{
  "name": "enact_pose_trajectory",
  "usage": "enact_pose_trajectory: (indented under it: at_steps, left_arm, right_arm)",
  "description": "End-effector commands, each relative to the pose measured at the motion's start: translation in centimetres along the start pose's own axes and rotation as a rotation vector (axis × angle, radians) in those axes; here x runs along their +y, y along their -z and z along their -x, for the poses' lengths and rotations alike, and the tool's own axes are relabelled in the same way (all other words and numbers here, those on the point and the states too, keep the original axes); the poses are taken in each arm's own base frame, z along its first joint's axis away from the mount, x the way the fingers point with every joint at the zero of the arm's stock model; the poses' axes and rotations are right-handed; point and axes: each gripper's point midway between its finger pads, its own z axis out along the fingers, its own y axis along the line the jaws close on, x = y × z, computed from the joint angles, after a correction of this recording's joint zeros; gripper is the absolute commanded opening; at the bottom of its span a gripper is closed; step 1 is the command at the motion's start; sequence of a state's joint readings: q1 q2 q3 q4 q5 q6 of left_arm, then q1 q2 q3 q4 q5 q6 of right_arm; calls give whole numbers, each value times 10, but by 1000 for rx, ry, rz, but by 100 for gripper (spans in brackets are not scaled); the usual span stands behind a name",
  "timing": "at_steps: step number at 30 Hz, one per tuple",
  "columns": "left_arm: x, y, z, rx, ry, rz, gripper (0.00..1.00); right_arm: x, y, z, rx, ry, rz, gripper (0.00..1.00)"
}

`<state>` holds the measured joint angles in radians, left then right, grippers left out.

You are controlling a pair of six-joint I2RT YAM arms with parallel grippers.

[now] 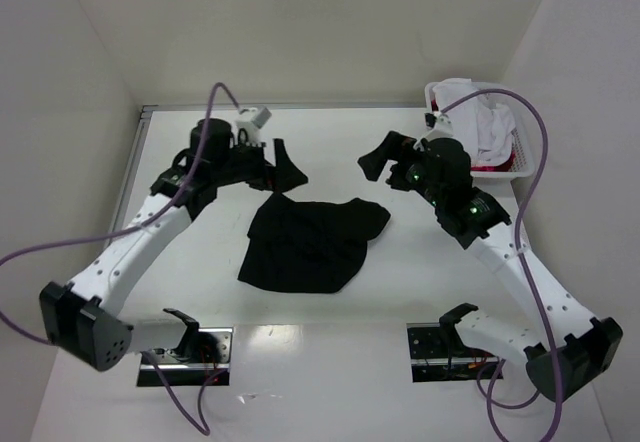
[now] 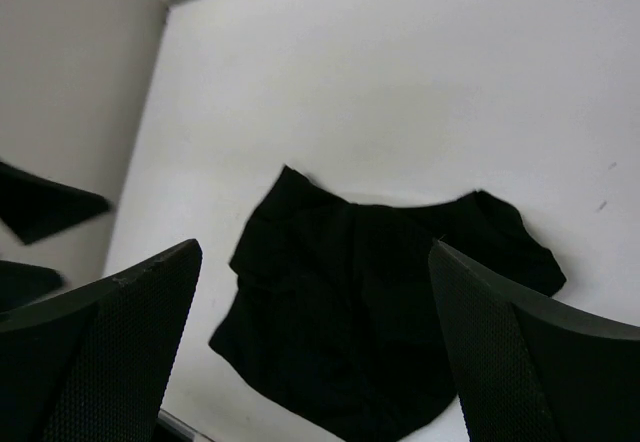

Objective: Fold and stack the t-shirts
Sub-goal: Flatten out the tshirt

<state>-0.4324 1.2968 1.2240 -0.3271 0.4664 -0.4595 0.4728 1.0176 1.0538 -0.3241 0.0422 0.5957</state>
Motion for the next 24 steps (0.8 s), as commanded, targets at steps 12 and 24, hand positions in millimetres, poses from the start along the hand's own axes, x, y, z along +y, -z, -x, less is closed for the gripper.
enact_pose_trajectory:
  at_steps: [12, 24]
  left_arm:
    - [123, 44, -38, -190, 391, 439, 100]
    - [171, 105, -54, -398, 592, 569, 100]
  right_arm:
    - [7, -58, -126, 386, 161, -15, 100]
    - [23, -108, -224, 537, 470, -183, 97]
